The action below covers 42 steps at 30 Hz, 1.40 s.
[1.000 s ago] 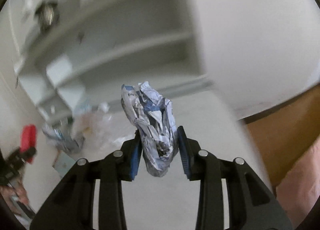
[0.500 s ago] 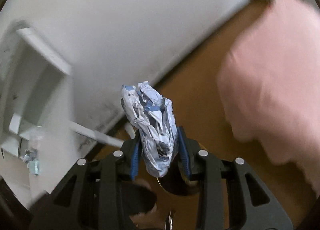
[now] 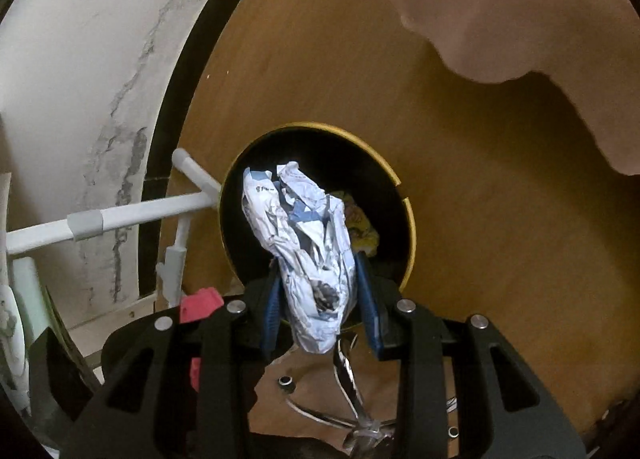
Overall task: Collect trash
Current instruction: 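Carry the lid and wrapper over the black bin and release both, then move both open tools back toward the desk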
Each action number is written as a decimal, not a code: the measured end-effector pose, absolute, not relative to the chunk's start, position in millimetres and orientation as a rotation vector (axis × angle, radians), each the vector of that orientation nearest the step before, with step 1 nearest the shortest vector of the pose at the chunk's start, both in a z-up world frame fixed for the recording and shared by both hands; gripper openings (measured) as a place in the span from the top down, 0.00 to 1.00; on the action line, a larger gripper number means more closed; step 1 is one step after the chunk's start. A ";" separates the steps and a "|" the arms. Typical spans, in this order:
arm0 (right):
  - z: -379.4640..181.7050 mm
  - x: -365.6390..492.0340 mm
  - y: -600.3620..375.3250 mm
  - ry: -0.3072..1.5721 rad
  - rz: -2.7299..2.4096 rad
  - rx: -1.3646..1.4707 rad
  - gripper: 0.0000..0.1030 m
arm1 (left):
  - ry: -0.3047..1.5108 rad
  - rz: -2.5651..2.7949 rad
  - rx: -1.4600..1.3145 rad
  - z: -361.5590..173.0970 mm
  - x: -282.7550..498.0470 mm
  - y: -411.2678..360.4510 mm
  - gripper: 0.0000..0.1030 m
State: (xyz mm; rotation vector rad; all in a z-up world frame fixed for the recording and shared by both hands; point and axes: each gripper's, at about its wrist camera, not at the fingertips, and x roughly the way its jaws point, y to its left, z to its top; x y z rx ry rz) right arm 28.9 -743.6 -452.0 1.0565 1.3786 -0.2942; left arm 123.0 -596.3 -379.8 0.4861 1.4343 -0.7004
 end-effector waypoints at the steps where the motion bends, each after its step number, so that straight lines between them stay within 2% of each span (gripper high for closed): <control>1: -457.7 28.3 -742.6 1.388 -0.289 1.052 0.67 | 1.440 -0.698 0.483 -385.8 126.2 -594.9 0.28; 9: -471.4 21.4 -738.1 1.404 -0.287 1.054 0.67 | 1.466 -0.704 0.464 -397.8 129.1 -593.5 0.28; 11: -470.8 23.7 -737.5 1.390 -0.282 1.062 0.65 | 1.466 -0.710 0.453 -398.2 128.0 -593.9 0.24; 12: -471.1 24.2 -737.2 1.384 -0.285 1.066 0.62 | 1.464 -0.715 0.451 -396.2 124.3 -594.3 0.23; 14: -466.5 24.6 -738.8 1.366 -0.292 1.077 0.35 | 1.437 -0.721 0.444 -393.2 122.0 -594.5 0.19; 15: -463.7 24.8 -739.2 1.359 -0.301 1.078 0.18 | 1.421 -0.726 0.438 -391.3 120.9 -595.0 0.14; 16: -458.7 23.9 -741.5 1.338 -0.312 1.080 0.17 | 1.403 -0.728 0.436 -388.9 119.4 -595.8 0.08; 19: -441.6 19.9 -751.1 1.304 -0.358 1.084 0.17 | 1.332 -0.747 0.440 -376.6 112.0 -598.1 0.08; 21: -417.9 11.8 -763.4 1.254 -0.448 1.043 0.17 | 1.303 -0.812 0.430 -361.3 102.5 -601.3 0.08; 23: -362.4 -7.1 -784.0 1.093 -0.611 0.969 0.17 | 1.217 -0.866 0.419 -332.9 89.7 -604.7 0.08; 26: -273.2 -37.4 -795.4 0.815 -0.806 0.848 0.16 | 0.928 -0.962 0.394 -252.4 61.7 -602.6 0.09; 28: -203.7 -58.2 -782.6 0.595 -0.903 0.746 0.07 | 0.706 -0.974 0.348 -180.5 47.3 -590.6 0.09; 30: -147.6 -75.1 -757.2 0.374 -0.922 0.669 0.06 | 0.526 -1.004 0.244 -115.0 43.9 -562.9 0.07; 35: -49.7 -75.1 -669.4 0.049 -0.732 0.543 0.06 | 0.263 -0.845 0.044 -2.0 59.9 -460.6 0.06; 38: -23.3 -50.8 -613.4 0.015 -0.617 0.441 0.06 | 0.201 -0.603 0.019 23.6 88.5 -364.2 0.06; 42: -10.4 -12.2 -546.0 0.028 -0.459 0.386 0.06 | 0.332 -0.303 -0.028 13.7 135.7 -235.5 0.06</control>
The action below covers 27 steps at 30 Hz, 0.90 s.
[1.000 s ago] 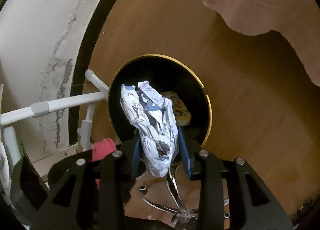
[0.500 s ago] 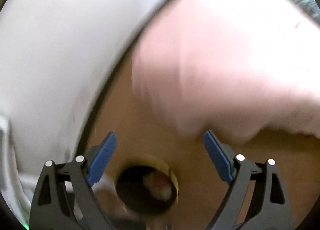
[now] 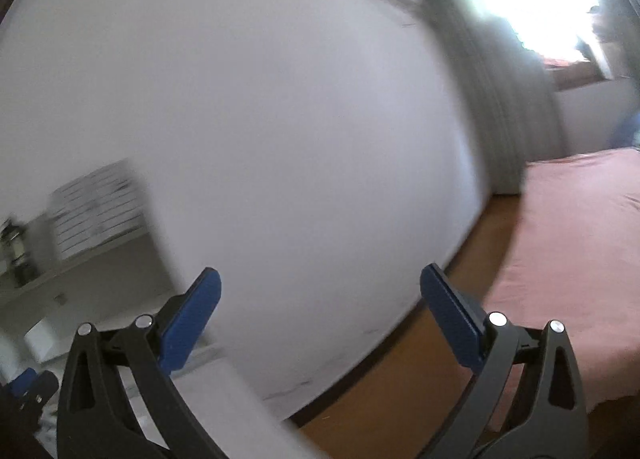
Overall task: Collect trash
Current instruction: 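Move both open tools back toward the desk, then grasp the light-blue cigarette pack with the right tool while the left tool grasps the blue-white wrapper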
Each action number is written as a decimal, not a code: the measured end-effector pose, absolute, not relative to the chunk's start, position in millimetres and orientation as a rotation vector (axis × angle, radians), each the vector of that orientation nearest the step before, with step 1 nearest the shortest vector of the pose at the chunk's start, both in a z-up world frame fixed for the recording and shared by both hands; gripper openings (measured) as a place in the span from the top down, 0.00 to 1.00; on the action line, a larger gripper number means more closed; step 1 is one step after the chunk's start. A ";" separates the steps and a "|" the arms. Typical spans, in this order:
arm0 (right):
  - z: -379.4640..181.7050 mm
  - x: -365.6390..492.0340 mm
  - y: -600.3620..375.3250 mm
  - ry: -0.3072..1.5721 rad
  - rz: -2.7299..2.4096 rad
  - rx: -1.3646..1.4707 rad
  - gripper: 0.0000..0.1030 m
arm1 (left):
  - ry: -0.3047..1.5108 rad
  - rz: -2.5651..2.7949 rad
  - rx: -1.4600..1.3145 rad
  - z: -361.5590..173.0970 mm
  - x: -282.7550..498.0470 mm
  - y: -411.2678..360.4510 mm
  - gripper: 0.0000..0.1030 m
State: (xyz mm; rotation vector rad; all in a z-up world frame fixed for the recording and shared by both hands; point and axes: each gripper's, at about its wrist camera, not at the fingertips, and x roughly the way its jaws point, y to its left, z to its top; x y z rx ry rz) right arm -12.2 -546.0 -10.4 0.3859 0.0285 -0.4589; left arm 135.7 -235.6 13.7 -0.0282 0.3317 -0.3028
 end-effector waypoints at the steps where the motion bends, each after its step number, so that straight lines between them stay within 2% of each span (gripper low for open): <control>1: -9.4 1.8 -526.2 0.052 -0.403 0.372 0.06 | 0.362 -0.219 -0.050 8.6 145.0 -197.9 0.06; 6: -12.6 54.6 -442.6 0.217 -0.182 0.277 0.06 | 0.488 0.081 -0.133 -9.6 162.0 -37.9 0.06; 10: -21.9 77.8 -395.3 0.351 -0.029 0.161 0.06 | 0.587 0.102 -0.133 -33.6 177.4 34.5 0.06; 16: -65.3 118.3 -324.0 0.663 0.404 0.003 0.06 | 0.849 -0.137 -0.182 -94.0 207.3 65.0 0.06; 19: -93.1 135.3 -292.1 0.794 0.563 -0.050 0.06 | 0.881 -0.174 -0.244 -108.5 220.1 78.1 0.06; 27: -122.1 167.0 -234.6 0.861 0.750 -0.211 0.08 | 0.912 -0.206 -0.254 -116.2 241.5 69.8 0.06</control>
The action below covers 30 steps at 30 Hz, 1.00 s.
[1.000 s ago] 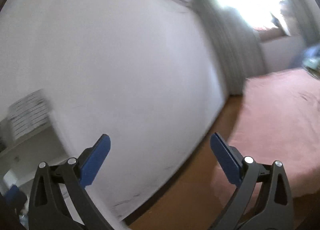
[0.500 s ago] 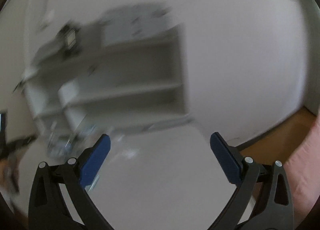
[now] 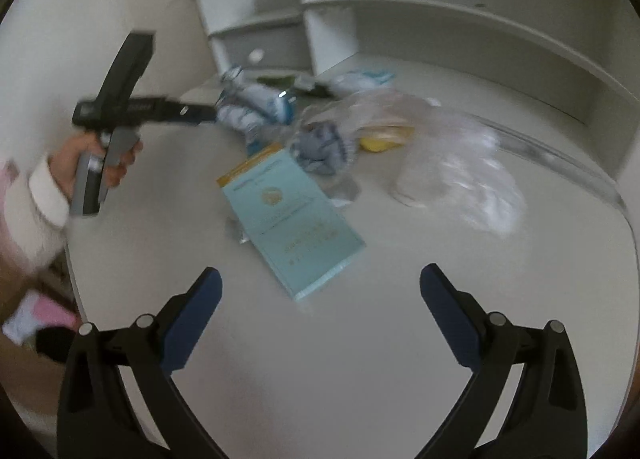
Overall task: Collect trash
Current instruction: 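Grasp the light-blue cigarette pack with the right tool while the left tool grasps the blue-white wrapper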
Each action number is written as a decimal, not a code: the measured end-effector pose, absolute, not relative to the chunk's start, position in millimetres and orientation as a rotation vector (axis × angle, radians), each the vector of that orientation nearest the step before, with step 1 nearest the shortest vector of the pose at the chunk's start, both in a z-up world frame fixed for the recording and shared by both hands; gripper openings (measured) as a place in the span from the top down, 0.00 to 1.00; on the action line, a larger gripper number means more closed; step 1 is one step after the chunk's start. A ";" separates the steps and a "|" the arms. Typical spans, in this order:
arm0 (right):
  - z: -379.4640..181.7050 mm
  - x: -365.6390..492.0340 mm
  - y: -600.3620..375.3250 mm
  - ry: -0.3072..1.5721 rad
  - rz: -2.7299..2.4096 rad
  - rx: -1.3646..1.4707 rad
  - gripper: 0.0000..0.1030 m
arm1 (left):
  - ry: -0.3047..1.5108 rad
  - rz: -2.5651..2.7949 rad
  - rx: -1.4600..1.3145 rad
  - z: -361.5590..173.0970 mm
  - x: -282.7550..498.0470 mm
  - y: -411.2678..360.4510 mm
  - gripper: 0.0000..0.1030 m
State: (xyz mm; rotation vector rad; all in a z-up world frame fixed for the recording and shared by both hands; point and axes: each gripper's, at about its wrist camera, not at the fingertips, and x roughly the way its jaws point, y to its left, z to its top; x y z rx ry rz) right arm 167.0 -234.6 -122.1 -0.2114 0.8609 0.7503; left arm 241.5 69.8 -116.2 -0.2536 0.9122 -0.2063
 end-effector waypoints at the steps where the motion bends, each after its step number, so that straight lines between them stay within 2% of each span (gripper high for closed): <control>1: -123.4 169.9 -226.5 0.854 0.773 -0.261 0.09 | 0.920 -0.212 -0.244 -113.2 244.8 67.6 0.06; 3: -125.3 175.0 -217.0 0.842 0.806 -0.329 0.11 | 0.929 -0.231 -0.200 -111.5 250.0 66.7 0.06; 8: -133.5 196.2 -192.0 0.879 0.871 -0.409 0.26 | 0.932 -0.258 -0.135 -109.6 265.1 69.2 0.07; 10: -135.8 196.7 -183.9 0.890 0.874 -0.429 0.36 | 0.934 -0.279 -0.135 -110.2 270.7 67.2 0.08; 13: -134.4 191.6 -183.0 0.897 0.869 -0.422 0.38 | 0.936 -0.325 -0.155 -110.0 276.6 64.1 0.30; 15: -132.8 186.6 -184.7 0.900 0.868 -0.415 0.38 | 0.927 -0.324 -0.147 -107.5 276.3 62.3 0.39; 16: -131.4 183.1 -186.2 0.894 0.854 -0.418 0.38 | 0.916 -0.322 -0.147 -105.0 275.0 62.0 0.50; 17: -129.8 180.9 -187.4 0.890 0.841 -0.415 0.38 | 0.909 -0.318 -0.165 -102.3 273.2 63.0 0.54; 20: -120.2 176.5 -196.6 0.866 0.807 -0.377 0.39 | 0.898 -0.306 -0.174 -98.6 264.2 60.6 0.58; 25: -109.4 176.6 -222.7 0.844 0.709 -0.289 0.39 | 0.855 -0.267 -0.130 -86.0 240.7 59.1 0.56; 27: -108.4 178.2 -236.1 0.853 0.679 -0.236 0.39 | 0.883 -0.293 -0.142 -83.9 234.9 60.4 0.64; 30: -108.9 177.6 -254.9 0.854 0.644 -0.179 0.39 | 0.900 -0.272 -0.171 -81.1 217.2 65.3 0.66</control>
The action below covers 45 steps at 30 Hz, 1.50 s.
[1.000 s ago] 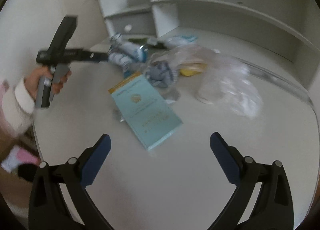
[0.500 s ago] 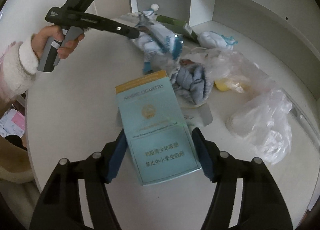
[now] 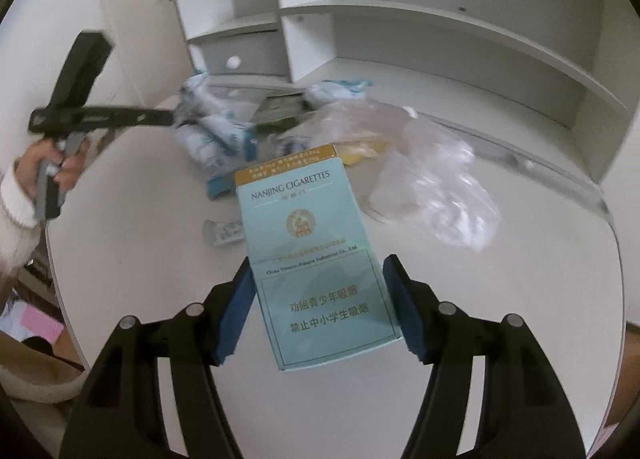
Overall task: Collect trash
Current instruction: 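Grasp the light-blue cigarette pack with the right tool while the left tool grasps the blue-white wrapper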
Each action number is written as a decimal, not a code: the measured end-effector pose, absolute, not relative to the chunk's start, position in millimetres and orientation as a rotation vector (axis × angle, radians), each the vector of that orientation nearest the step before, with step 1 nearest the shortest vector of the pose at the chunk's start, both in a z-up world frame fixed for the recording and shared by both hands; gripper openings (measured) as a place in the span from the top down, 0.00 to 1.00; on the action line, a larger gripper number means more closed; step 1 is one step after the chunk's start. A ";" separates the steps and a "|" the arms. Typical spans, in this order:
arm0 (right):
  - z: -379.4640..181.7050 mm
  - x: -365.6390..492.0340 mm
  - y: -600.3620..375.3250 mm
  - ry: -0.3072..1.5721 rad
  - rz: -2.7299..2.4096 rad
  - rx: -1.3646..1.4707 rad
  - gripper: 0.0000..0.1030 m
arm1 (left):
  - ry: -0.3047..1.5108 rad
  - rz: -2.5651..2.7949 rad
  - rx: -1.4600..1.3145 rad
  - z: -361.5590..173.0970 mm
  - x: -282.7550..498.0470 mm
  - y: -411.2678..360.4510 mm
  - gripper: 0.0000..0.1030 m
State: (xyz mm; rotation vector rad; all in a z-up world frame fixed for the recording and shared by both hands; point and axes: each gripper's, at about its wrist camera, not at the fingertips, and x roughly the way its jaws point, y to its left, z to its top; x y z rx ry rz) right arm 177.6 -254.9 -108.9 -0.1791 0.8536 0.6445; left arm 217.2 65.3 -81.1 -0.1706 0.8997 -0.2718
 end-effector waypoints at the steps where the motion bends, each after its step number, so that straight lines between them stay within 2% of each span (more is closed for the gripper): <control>1: -108.0 171.8 -260.4 0.852 0.639 -0.175 0.39 | 0.898 -0.266 -0.175 -80.7 211.5 66.7 0.66; 3: -108.2 166.4 -266.5 0.851 0.626 -0.167 0.39 | 0.890 -0.232 -0.159 -78.2 200.2 67.0 0.58; 4: -110.1 165.7 -267.7 0.851 0.619 -0.161 0.39 | 0.903 -0.222 -0.150 -78.3 198.6 66.4 0.43; 5: -110.9 165.4 -270.5 0.852 0.614 -0.153 0.39 | 0.923 -0.217 -0.149 -78.1 196.7 66.0 0.36; 8: -113.5 166.0 -272.0 0.850 0.607 -0.128 0.38 | 0.970 -0.280 -0.155 -77.3 182.5 56.5 0.36; 11: -113.2 163.2 -277.6 0.844 0.602 -0.102 0.38 | 0.907 -0.238 -0.094 -66.2 172.5 52.2 0.36; 13: -114.9 164.3 -277.9 0.848 0.595 -0.090 0.39 | 0.860 -0.199 -0.030 -53.4 182.1 51.3 0.33; 16: -115.0 161.9 -278.0 0.850 0.591 -0.076 0.39 | 0.883 -0.250 0.078 -45.4 213.5 38.7 0.29; 21: -112.0 156.1 -283.3 0.843 0.584 -0.053 0.39 | 0.958 -0.307 0.269 -59.0 252.3 2.3 0.30; 25: -113.9 162.0 -284.5 0.866 0.580 -0.043 0.39 | 1.018 -0.333 0.306 -74.9 269.6 -13.2 0.32; 29: -122.4 161.6 -277.8 0.909 0.597 -0.077 0.39 | 1.043 -0.364 0.294 -79.2 271.7 -18.7 0.54; 34: -131.5 157.7 -261.9 0.949 0.585 -0.177 0.38 | 1.058 -0.365 0.316 -81.0 261.5 -19.7 0.66; 38: -135.2 151.6 -248.7 0.947 0.549 -0.289 0.38 | 1.073 -0.354 0.318 -82.1 255.3 -18.1 0.66; 40: -135.6 152.5 -248.8 0.955 0.550 -0.279 0.42 | 1.072 -0.343 0.321 -83.4 253.2 -17.2 0.63; 45: -136.5 152.1 -251.2 0.952 0.538 -0.272 0.43 | 1.079 -0.329 0.314 -86.0 255.4 -14.9 0.63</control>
